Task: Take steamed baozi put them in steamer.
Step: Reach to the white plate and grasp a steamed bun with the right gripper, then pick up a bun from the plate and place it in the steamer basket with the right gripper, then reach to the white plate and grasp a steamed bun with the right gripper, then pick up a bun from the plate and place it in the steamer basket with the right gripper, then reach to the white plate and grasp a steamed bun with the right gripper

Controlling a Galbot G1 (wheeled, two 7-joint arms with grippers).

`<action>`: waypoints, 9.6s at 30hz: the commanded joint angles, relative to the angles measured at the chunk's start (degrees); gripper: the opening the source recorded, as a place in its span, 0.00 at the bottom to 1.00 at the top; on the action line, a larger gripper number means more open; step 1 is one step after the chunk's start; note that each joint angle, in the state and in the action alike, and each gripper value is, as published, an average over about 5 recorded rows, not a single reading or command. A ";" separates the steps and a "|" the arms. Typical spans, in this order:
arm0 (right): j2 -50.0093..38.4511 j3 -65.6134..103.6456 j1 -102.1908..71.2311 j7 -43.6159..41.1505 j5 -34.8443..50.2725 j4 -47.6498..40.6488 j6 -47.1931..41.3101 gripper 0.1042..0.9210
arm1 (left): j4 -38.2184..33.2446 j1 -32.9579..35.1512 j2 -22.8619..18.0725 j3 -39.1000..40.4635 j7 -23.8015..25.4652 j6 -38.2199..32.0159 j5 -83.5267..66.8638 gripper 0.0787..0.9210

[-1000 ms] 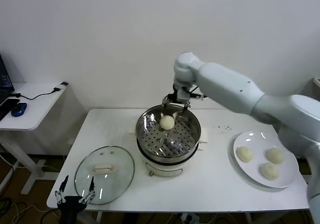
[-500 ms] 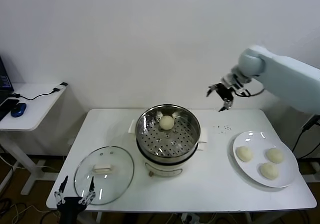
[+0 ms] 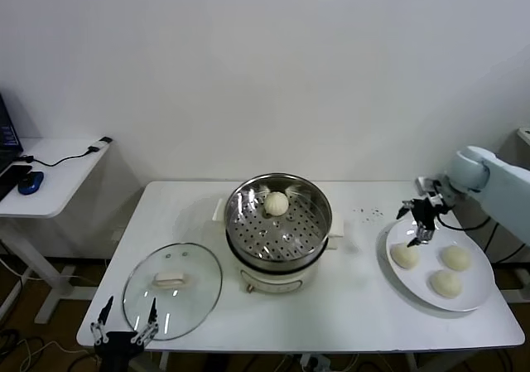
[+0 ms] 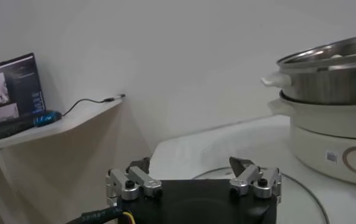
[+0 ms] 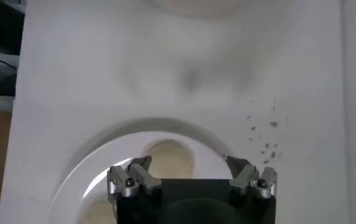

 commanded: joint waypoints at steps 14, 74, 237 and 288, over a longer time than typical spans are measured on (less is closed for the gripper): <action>6.81 9.01 -9.53 -0.51 -10.04 -9.41 1.58 0.88 | 0.93 0.04 -0.22 -0.40 -0.09 -0.19 0.11 0.88; 43.25 -35.96 36.08 4.90 46.73 -3.46 -13.18 0.59 | -1.10 0.33 1.11 1.94 -0.79 -0.81 2.01 0.88; 37.10 -16.51 25.75 -7.65 -10.05 15.68 37.26 0.56 | -0.23 0.60 -1.88 3.54 -1.47 1.23 8.76 0.88; 19.72 -36.31 42.32 6.80 20.89 13.27 7.41 0.88 | -0.42 -0.30 -1.47 4.16 -0.77 1.65 8.51 0.88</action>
